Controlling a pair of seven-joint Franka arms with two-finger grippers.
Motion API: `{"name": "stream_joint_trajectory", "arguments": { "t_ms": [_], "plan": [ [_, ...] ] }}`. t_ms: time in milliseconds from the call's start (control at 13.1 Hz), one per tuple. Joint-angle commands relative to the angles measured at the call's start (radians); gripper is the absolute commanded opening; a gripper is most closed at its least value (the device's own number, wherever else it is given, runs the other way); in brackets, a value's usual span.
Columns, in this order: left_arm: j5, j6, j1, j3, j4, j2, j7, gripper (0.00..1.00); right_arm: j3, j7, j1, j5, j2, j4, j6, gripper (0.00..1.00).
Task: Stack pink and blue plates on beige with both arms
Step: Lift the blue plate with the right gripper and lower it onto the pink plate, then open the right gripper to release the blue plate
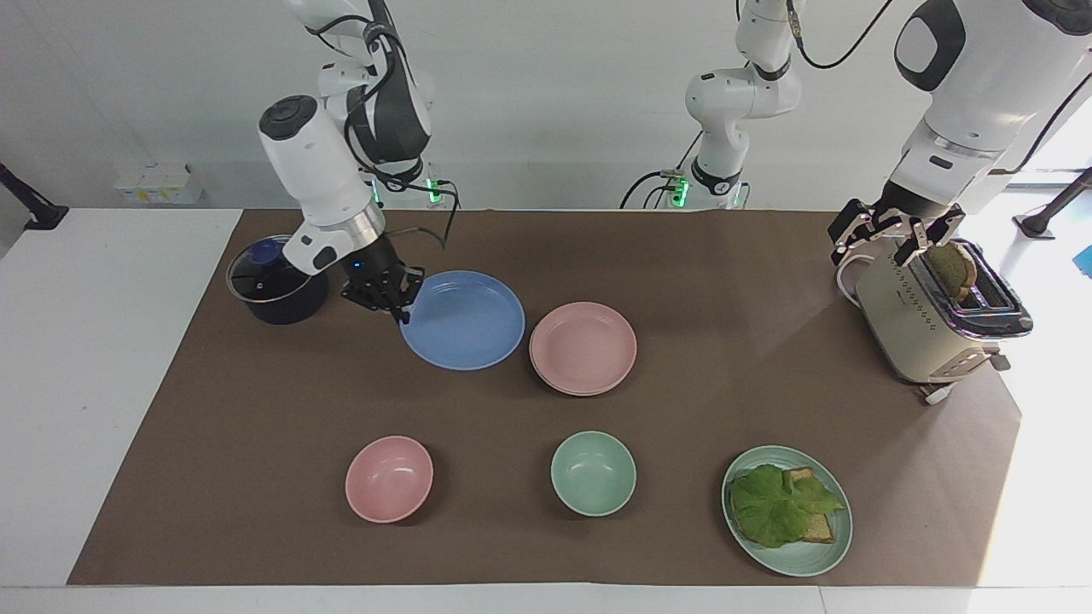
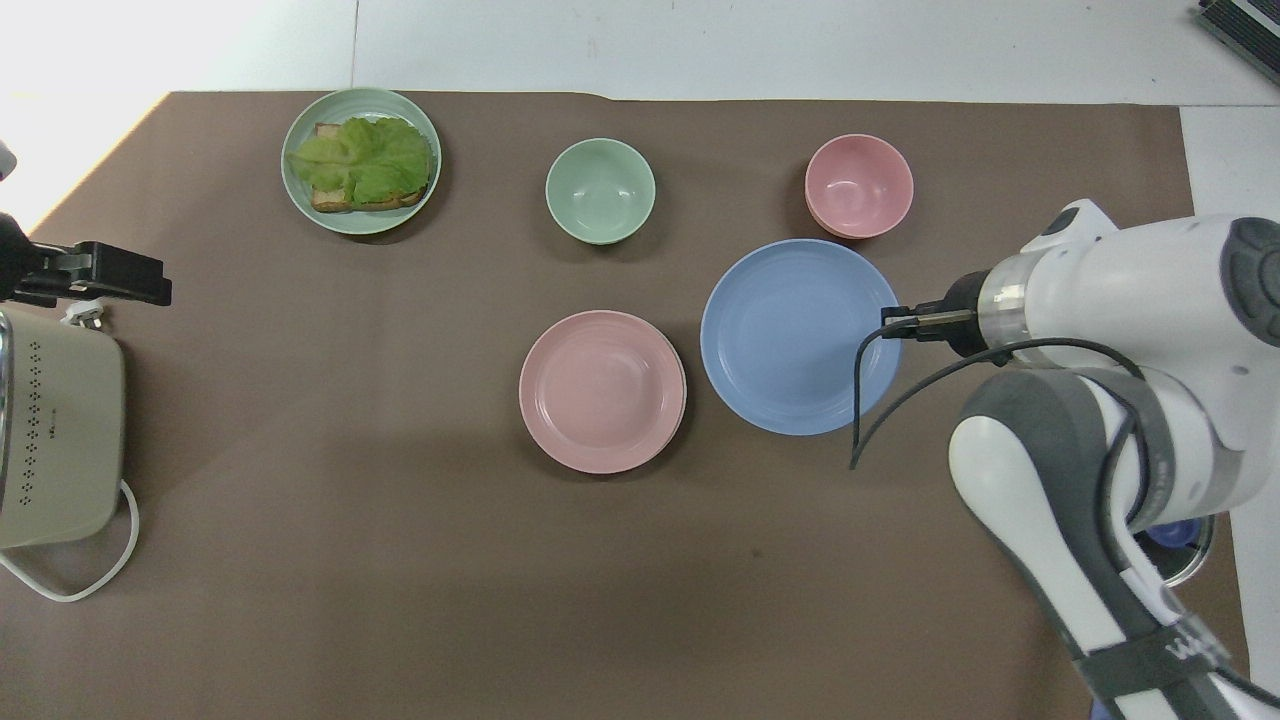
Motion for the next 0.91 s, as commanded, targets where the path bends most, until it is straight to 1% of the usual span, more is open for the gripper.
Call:
{"name": "stream_joint_trajectory", "arguments": {
  "t_ms": [0, 76, 152, 229, 305, 534, 762, 839],
  "plan": [
    [0.013, -0.014, 0.004, -0.001, -0.003, -0.007, 0.012, 1.00, 0.007, 0.161, 0.119, 0.024, 0.053, 0.026, 0.044, 0.00],
    [0.013, -0.014, 0.004, -0.001, -0.003, -0.007, 0.012, 1.00, 0.007, 0.239, 0.142, 0.016, 0.073, 0.037, 0.070, 0.00],
    [0.013, -0.014, 0.004, -0.001, -0.003, -0.007, 0.012, 1.00, 0.009, 0.279, 0.156, 0.012, 0.106, 0.057, 0.084, 0.00],
    [0.013, -0.014, 0.004, -0.001, -0.003, -0.007, 0.012, 1.00, 0.009, 0.302, 0.203, 0.008, 0.131, 0.069, 0.103, 0.00],
    [0.013, -0.014, 0.004, -0.001, -0.004, -0.007, 0.012, 1.00, 0.007, 0.330, 0.219, 0.007, 0.148, 0.070, 0.135, 0.00],
    [0.013, -0.014, 0.004, -0.001, -0.003, -0.007, 0.012, 1.00, 0.009, 0.324, 0.225, 0.005, 0.201, 0.060, 0.198, 0.00],
    [0.013, -0.014, 0.004, -0.001, -0.003, -0.007, 0.012, 1.00, 0.009, 0.324, 0.227, 0.005, 0.205, 0.012, 0.201, 0.00],
    [0.013, -0.014, 0.004, -0.001, -0.003, -0.007, 0.012, 1.00, 0.009, 0.326, 0.251, 0.005, 0.205, 0.005, 0.202, 0.00]
  ]
}}
